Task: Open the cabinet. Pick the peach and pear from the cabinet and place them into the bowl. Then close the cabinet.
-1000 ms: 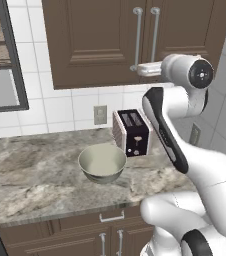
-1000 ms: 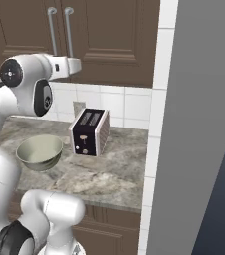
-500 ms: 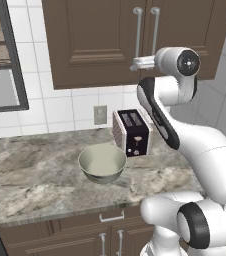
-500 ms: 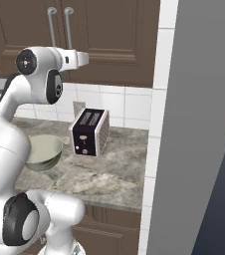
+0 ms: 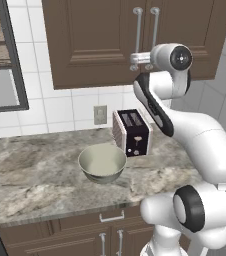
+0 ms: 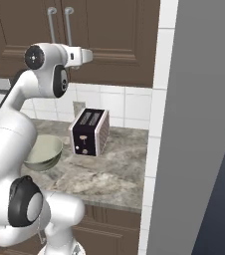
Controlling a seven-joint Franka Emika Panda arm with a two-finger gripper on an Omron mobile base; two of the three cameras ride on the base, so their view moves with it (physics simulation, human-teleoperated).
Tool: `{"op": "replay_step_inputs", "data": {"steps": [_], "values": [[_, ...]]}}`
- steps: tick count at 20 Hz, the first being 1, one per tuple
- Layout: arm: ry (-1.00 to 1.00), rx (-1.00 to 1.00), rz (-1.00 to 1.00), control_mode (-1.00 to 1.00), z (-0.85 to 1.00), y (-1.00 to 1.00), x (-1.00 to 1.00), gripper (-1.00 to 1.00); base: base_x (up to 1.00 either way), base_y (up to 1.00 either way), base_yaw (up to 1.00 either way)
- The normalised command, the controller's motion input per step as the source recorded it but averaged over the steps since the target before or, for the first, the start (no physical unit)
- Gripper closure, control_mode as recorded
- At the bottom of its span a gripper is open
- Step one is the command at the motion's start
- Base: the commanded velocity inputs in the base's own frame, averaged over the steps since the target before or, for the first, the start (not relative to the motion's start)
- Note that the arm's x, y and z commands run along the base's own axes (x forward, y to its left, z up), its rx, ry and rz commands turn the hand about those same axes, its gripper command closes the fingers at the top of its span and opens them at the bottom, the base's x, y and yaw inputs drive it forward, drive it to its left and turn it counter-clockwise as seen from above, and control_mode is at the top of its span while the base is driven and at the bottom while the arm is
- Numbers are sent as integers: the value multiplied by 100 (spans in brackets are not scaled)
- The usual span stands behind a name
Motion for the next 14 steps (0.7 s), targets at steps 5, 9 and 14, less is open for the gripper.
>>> {"op": "replay_step_inputs", "data": {"steps": [5, 9, 14], "values": [[0, 0, 0, -100, 0, 0, 56, -100, 0, 0, 0], [0, 0, 0, -100, 0, 0, 19, -100, 0, 0, 0], [0, 0, 0, -100, 0, 0, 0, 100, 0, 0, 0]]}}
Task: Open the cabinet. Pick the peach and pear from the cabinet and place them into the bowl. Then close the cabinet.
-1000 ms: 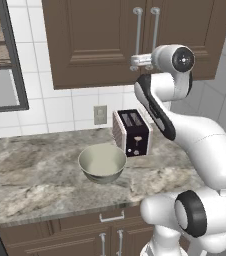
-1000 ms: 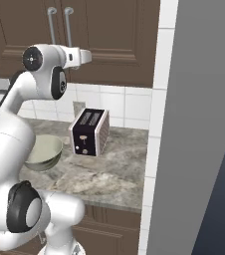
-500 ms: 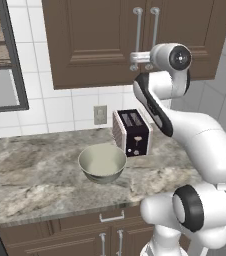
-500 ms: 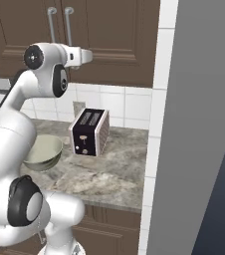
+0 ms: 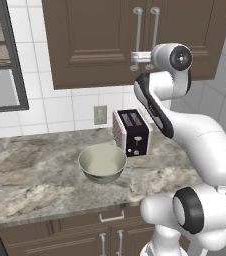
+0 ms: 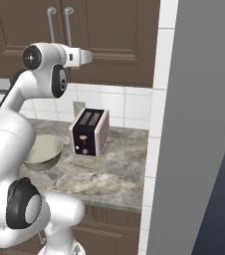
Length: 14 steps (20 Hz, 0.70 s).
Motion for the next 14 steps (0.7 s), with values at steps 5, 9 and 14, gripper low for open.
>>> {"op": "replay_step_inputs", "data": {"steps": [5, 9, 14], "values": [[0, 0, 0, -100, 0, 0, 0, 100, 0, 0, 0], [3, 0, 0, -100, 0, 0, -6, 100, 0, 0, 0], [3, 0, 0, -100, 0, 0, -45, 100, 0, 0, 0]]}}
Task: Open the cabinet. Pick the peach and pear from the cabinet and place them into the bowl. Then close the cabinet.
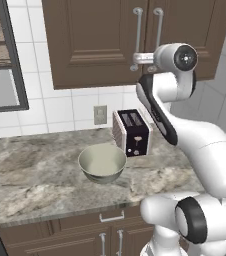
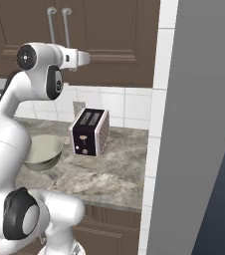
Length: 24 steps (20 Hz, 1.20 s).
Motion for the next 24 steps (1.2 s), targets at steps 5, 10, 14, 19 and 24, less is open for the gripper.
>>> {"op": "replay_step_inputs", "data": {"steps": [5, 10, 14, 19, 24], "values": [[2, 0, 0, -100, 0, 0, -53, 100, 0, 0, 0], [2, 0, 0, -100, 0, 0, -66, 100, 0, 0, 0], [2, 0, -1, -100, 0, 0, -67, 100, 0, 0, 0], [1, 0, -1, -100, 0, 0, -67, 100, 0, 0, 0], [1, 0, -1, -100, 0, 0, -63, 100, 0, 0, 0]]}}
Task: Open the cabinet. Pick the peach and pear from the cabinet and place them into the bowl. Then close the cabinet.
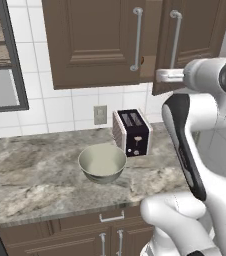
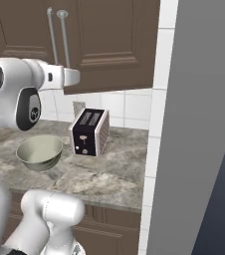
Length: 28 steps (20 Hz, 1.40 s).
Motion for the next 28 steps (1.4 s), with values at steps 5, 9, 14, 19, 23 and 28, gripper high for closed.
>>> {"op": "replay_step_inputs", "data": {"steps": [5, 9, 14, 19, 23, 28], "values": [[3, 0, 0, -100, 0, 15, -25, 100, 0, 0, 0], [12, 0, -4, -100, 0, 62, 6, 100, 0, 0, 0], [21, 0, -3, -100, 0, 58, 21, 100, 0, 0, 0], [23, 0, -4, -100, 0, 39, 29, 100, 0, 0, 0], [21, -1, -8, -100, 0, 13, 52, 100, 0, 0, 0], [5, -15, -7, -100, -3, 7, 42, 100, 0, 0, 0]]}}
